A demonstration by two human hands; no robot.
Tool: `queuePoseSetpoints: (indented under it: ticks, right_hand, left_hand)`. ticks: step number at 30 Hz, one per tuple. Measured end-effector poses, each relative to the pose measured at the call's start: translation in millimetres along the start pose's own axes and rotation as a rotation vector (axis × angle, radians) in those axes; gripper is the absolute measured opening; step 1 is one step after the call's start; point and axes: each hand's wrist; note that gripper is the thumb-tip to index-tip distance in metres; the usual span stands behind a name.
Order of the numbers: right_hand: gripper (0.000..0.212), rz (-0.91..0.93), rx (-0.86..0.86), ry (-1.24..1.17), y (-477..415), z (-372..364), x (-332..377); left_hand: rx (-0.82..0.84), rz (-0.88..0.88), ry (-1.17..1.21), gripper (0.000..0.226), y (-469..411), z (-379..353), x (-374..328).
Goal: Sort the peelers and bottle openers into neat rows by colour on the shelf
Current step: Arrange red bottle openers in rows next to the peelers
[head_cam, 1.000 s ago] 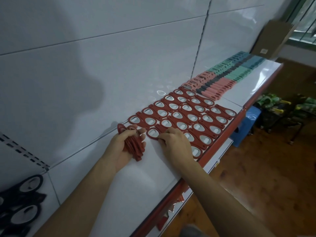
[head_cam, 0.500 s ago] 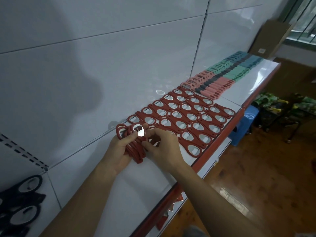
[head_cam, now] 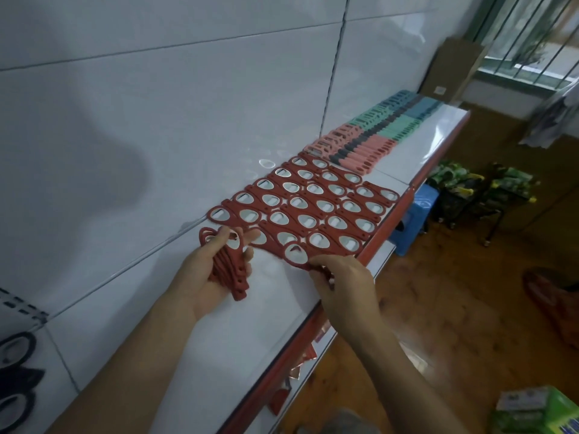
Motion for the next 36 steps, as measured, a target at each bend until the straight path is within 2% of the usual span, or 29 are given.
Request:
queuePoseSetpoints:
  ticks: [5, 13, 24, 27, 29, 32, 34, 36]
  right_hand:
    - [0.021, 0.067, 0.038, 0.111, 4, 3, -2]
    - [0.023, 0.009, 0.023, 0.163, 3, 3, 2]
    - [0.018, -0.002, 0.014, 0.171, -6, 0, -5]
    - [0.014, 0.004, -0.069, 0.102, -10, -5, 3]
    - [0.012, 0.039, -0.083, -0.036, -14, -8, 18]
    - [0.012, 0.092, 0.001, -0.278, -23, -13, 47]
    - [0.021, 0.108, 0.037, -0.296, -30, -19, 60]
    - [0.020, 0.118, 0.049, -0.294, -38, -25, 67]
  left_hand:
    - [0.042, 0.031, -0.150, 0.042, 1, -8, 15]
    - [0.037, 0.013, -0.209, 0.031, -1, -8, 16]
    - [0.057, 0.057, -0.151, 0.030, -1, -3, 14]
    - [0.051, 0.040, -0.117, 0.029, 0, -1, 15]
    - [0.053, 0.003, -0.131, 0.029, 1, -2, 17]
    - [0.009, -0.094, -0.211, 0.026, 2, -3, 17]
    - [-0.017, -0.164, -0.230, 0.031, 3, -1, 14]
    - [-0.024, -0.223, -0.228, 0.039, 3, 2, 8]
Point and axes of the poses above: each hand's wrist, its own y-axis away from the middle knuckle, its own z-axis out of the back of the hand, x = y × z, and after that the axes turned 11 degrees about y, right-handed
